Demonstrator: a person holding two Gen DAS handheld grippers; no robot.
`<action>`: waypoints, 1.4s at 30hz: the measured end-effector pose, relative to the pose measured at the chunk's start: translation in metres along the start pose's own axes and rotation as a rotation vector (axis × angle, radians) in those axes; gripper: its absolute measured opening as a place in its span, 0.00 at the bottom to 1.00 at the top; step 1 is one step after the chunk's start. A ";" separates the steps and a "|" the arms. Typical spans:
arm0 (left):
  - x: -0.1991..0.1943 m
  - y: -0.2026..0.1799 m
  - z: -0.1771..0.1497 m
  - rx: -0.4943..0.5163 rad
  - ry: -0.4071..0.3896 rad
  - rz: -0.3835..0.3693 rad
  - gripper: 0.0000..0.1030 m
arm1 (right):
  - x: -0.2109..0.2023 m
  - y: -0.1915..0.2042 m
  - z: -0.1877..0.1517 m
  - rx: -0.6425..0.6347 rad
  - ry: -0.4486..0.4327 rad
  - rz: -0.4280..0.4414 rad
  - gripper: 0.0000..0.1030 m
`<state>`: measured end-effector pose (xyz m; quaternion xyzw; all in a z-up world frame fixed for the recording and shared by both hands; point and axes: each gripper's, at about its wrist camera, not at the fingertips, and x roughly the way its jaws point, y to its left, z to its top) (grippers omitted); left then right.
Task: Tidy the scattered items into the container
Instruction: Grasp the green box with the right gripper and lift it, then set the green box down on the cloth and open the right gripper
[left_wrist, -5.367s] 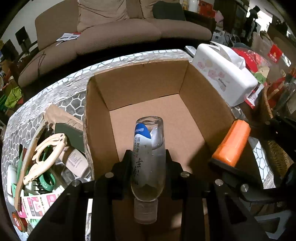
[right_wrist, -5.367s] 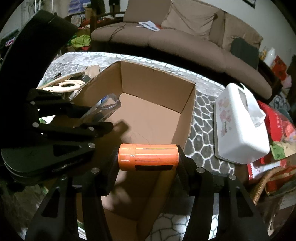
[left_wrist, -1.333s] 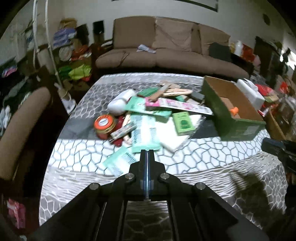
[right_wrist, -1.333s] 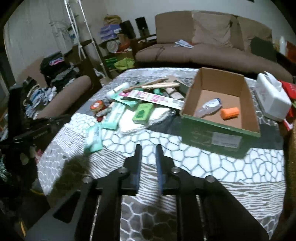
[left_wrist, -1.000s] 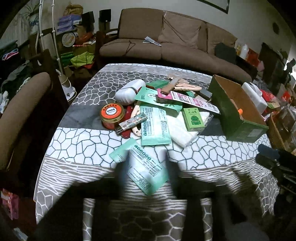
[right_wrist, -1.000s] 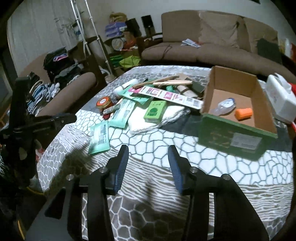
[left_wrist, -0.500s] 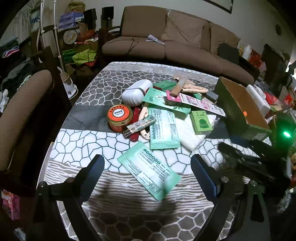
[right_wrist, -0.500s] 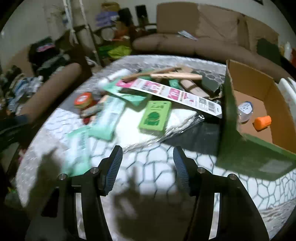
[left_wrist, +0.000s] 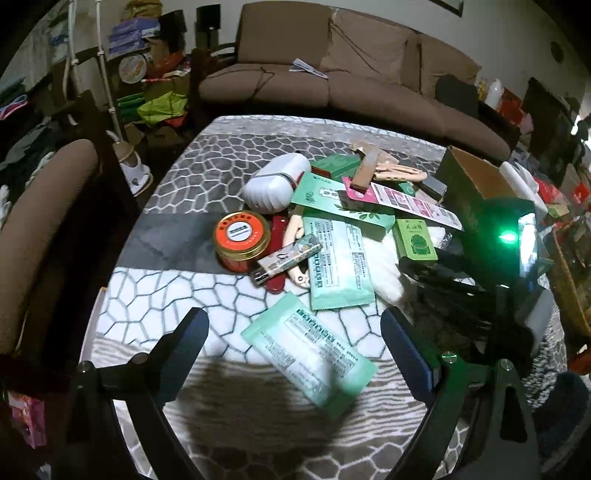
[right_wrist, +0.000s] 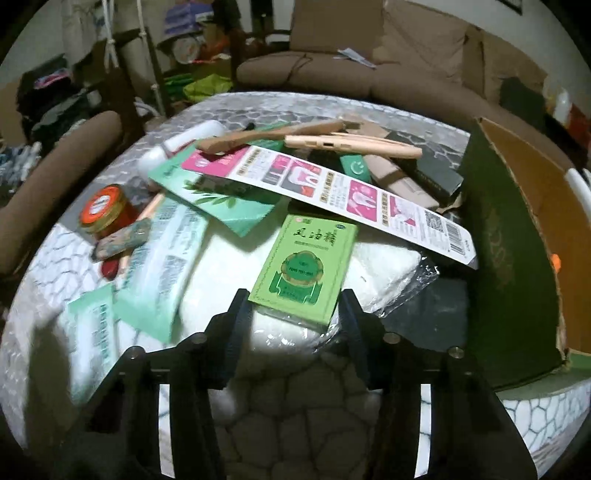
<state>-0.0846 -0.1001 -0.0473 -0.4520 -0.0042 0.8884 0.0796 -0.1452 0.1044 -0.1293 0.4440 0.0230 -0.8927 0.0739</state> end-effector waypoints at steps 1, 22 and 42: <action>0.007 -0.001 0.002 0.016 -0.006 -0.015 0.92 | -0.006 -0.001 -0.001 -0.011 -0.006 0.002 0.43; 0.095 -0.002 0.010 0.137 0.032 -0.054 0.18 | -0.141 -0.069 -0.052 -0.012 -0.050 0.175 0.41; 0.107 -0.027 0.036 0.308 -0.016 -0.015 0.22 | -0.161 -0.069 -0.052 0.015 -0.094 0.269 0.42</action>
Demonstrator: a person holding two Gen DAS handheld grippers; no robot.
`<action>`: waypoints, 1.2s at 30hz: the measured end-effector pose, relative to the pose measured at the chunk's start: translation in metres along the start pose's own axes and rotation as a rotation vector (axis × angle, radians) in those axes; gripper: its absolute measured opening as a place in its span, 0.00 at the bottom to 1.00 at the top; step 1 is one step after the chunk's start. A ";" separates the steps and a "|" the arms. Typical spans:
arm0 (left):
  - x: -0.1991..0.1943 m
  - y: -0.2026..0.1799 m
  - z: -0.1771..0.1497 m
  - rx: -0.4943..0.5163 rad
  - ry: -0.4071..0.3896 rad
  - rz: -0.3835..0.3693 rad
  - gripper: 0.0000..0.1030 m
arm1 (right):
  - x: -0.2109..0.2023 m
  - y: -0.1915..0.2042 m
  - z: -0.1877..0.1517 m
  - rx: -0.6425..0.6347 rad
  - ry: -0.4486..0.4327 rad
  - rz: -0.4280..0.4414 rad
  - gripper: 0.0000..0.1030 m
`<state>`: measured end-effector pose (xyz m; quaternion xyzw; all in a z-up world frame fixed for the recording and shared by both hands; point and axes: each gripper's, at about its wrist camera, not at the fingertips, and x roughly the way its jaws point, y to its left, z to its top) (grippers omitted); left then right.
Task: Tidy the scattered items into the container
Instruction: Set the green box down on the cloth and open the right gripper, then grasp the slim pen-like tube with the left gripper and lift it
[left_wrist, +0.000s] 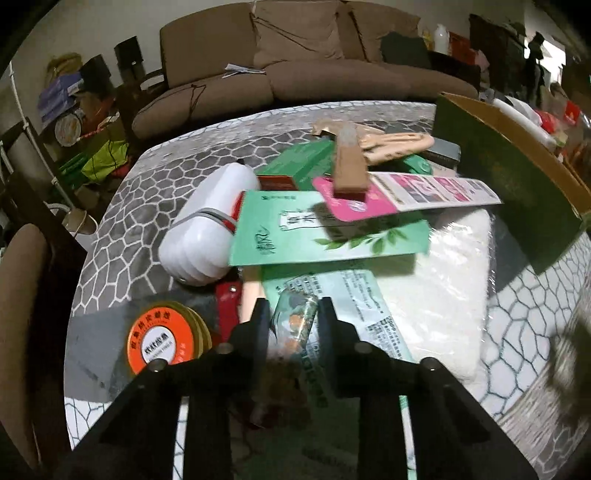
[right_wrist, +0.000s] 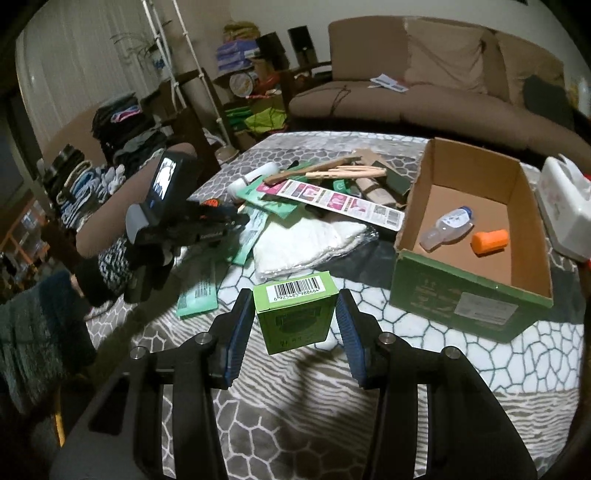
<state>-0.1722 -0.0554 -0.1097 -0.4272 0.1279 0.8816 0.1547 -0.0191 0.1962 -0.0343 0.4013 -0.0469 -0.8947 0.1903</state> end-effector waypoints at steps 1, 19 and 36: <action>-0.002 -0.004 0.001 0.003 0.002 -0.003 0.22 | -0.001 0.000 0.001 0.001 -0.003 -0.001 0.42; -0.141 -0.107 -0.022 -0.027 -0.139 -0.160 0.00 | -0.046 0.029 0.001 -0.056 -0.100 0.009 0.44; -0.057 -0.050 -0.036 0.102 0.025 -0.155 0.24 | -0.005 -0.005 -0.009 -0.032 0.027 -0.025 0.45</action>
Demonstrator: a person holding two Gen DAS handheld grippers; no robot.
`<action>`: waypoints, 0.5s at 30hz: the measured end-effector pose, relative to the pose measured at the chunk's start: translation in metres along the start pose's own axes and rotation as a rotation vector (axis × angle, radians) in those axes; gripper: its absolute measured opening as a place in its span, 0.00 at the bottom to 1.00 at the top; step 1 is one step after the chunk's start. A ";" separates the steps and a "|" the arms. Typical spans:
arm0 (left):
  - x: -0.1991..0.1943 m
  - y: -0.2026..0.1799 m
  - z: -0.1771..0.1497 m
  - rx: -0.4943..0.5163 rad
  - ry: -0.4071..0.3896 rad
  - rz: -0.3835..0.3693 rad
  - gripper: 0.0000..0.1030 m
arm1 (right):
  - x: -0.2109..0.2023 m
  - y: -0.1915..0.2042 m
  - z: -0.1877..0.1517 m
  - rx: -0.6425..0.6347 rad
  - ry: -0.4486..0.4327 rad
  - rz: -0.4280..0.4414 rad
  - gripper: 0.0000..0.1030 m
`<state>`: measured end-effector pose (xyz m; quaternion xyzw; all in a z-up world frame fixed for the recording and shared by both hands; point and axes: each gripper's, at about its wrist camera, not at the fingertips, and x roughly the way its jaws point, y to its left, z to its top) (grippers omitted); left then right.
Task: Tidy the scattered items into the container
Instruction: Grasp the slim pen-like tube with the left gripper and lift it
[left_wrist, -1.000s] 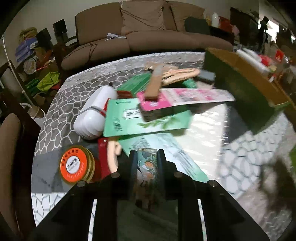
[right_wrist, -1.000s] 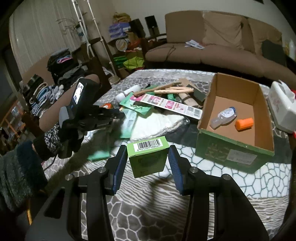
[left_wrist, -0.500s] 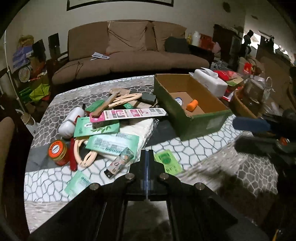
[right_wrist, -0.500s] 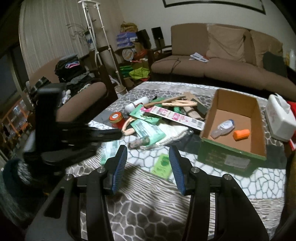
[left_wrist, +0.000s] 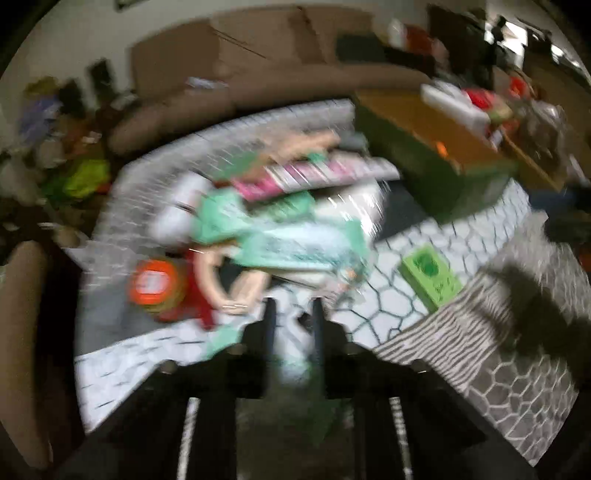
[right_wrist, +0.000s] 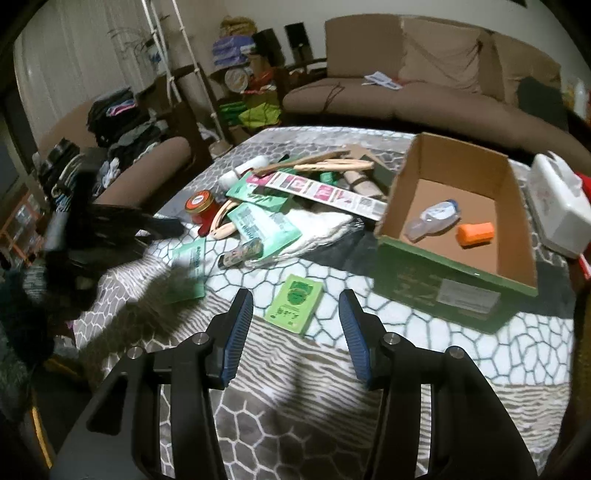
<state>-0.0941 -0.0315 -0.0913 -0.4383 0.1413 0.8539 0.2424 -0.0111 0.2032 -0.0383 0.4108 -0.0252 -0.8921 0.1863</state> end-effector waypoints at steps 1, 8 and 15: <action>0.012 0.000 -0.002 0.009 0.010 -0.022 0.26 | 0.002 0.002 0.000 -0.006 0.002 0.004 0.45; 0.044 -0.020 -0.004 0.067 0.044 -0.013 0.50 | 0.017 0.000 -0.010 -0.016 0.052 0.002 0.45; 0.039 -0.036 0.007 0.052 0.046 0.031 0.17 | 0.032 -0.003 -0.017 -0.011 0.095 -0.009 0.45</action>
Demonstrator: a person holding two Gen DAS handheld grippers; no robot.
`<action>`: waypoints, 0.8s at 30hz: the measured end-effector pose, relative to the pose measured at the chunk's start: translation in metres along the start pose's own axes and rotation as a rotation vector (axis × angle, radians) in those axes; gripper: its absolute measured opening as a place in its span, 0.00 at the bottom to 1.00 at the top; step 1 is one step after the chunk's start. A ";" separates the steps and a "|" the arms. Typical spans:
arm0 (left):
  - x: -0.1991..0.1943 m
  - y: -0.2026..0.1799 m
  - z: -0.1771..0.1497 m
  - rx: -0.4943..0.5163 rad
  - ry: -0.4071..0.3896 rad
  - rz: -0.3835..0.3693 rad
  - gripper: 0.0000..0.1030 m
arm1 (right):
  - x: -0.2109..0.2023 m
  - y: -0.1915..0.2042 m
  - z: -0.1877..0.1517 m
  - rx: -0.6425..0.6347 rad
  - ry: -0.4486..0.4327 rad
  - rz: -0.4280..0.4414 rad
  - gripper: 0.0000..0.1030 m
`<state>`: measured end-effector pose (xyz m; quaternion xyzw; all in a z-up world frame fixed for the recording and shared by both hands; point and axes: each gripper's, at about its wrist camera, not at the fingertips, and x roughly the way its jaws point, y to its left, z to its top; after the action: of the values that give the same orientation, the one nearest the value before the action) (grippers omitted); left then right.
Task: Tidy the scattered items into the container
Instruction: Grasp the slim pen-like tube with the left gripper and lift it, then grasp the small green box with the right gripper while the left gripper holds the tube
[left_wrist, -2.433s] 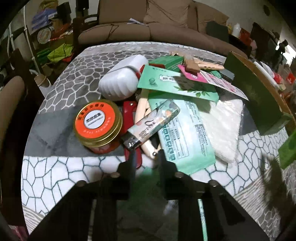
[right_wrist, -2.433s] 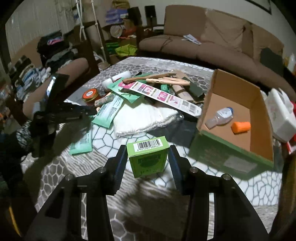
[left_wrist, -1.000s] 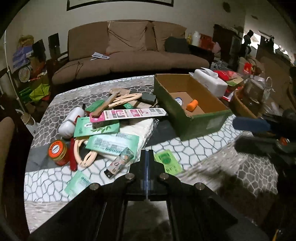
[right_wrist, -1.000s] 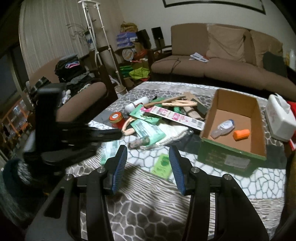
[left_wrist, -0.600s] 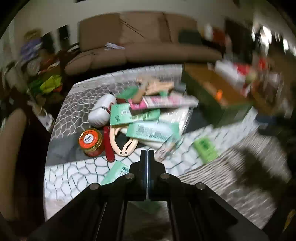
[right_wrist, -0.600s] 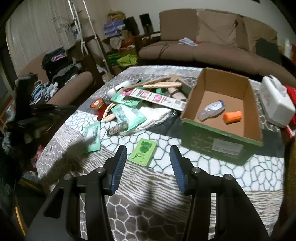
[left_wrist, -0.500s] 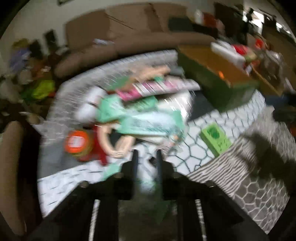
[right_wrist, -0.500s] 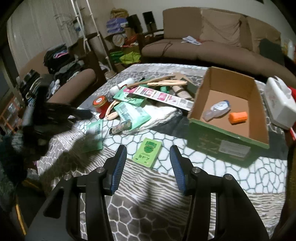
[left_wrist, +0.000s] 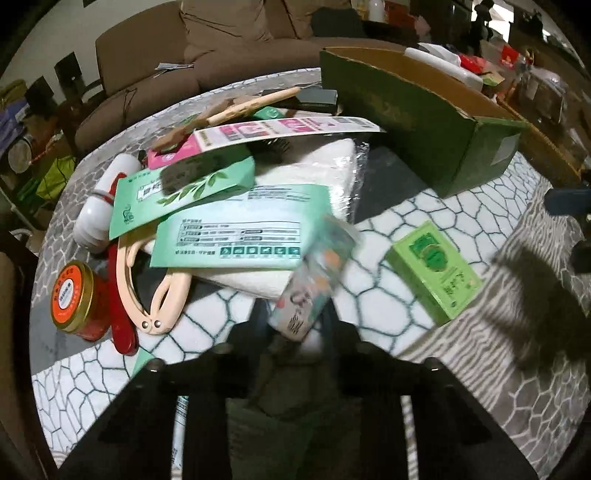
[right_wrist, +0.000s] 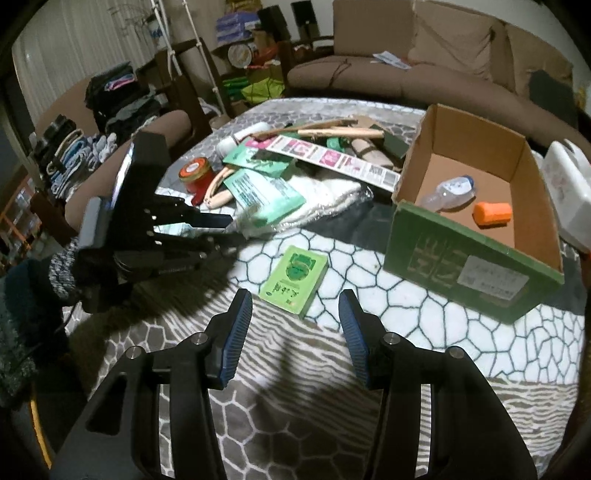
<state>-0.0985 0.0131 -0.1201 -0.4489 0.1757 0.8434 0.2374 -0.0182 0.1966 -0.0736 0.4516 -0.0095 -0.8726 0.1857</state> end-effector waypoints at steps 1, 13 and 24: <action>-0.003 -0.003 0.001 0.006 -0.003 0.009 0.13 | 0.001 0.000 -0.001 0.000 0.004 -0.002 0.45; -0.074 -0.012 -0.008 -0.145 -0.109 -0.133 0.10 | 0.002 -0.009 0.003 0.096 -0.015 0.033 0.52; -0.073 -0.019 -0.023 -0.045 -0.047 -0.132 0.10 | 0.050 -0.018 0.014 0.296 0.013 0.139 0.65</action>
<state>-0.0372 -0.0004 -0.0722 -0.4451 0.1210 0.8398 0.2863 -0.0608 0.1949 -0.1077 0.4780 -0.1678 -0.8437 0.1773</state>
